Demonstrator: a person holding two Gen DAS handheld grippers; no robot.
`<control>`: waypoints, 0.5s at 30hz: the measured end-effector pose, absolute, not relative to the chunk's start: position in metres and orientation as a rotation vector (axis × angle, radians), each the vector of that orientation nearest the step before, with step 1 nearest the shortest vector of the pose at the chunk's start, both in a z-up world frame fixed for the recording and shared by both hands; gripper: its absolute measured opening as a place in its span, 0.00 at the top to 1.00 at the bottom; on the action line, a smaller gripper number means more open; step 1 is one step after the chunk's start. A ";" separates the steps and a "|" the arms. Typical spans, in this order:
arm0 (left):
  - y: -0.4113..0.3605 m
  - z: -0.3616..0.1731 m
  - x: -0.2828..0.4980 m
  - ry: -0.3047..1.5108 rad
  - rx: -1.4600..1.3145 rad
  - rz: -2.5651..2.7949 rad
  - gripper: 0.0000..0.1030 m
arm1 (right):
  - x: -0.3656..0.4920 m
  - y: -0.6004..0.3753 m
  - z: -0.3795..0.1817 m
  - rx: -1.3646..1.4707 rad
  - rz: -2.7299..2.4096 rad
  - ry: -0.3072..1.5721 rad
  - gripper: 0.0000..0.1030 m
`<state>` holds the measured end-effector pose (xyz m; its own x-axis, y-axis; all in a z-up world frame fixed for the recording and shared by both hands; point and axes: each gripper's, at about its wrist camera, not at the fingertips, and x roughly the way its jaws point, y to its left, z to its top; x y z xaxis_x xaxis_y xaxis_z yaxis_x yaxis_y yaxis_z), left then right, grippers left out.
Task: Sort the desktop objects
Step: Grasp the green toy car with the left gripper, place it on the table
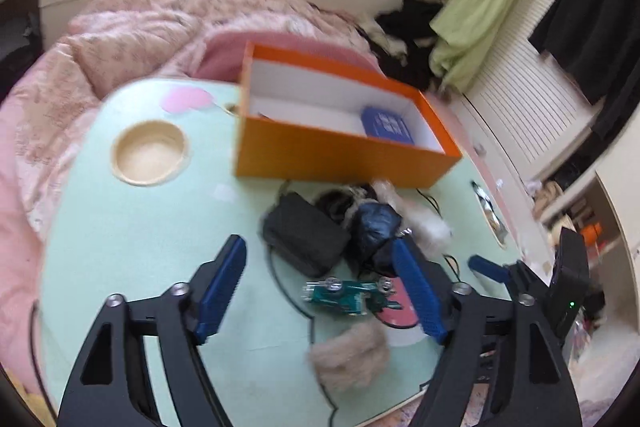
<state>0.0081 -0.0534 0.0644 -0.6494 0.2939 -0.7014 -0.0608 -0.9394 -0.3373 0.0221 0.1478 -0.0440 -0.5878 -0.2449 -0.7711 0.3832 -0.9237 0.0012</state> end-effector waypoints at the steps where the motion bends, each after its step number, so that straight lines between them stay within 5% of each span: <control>1: -0.059 0.066 0.015 -0.406 -1.190 2.688 0.21 | 0.022 0.148 -0.044 1.183 -2.511 0.234 0.00; 9: -0.059 0.030 0.052 -0.177 -1.226 2.691 0.21 | 0.023 0.149 -0.044 1.185 -2.512 0.235 0.00; 15: -0.038 0.019 0.058 -0.186 -1.172 2.603 0.21 | 0.023 0.153 -0.045 1.193 -2.526 0.223 0.00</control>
<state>0.0583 -0.0380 0.0185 -0.6317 0.3049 -0.7127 -0.2005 -0.9524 -0.2297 0.0234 0.1532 -0.0450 -0.5911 -0.2341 -0.7719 0.3659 -0.9306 0.0020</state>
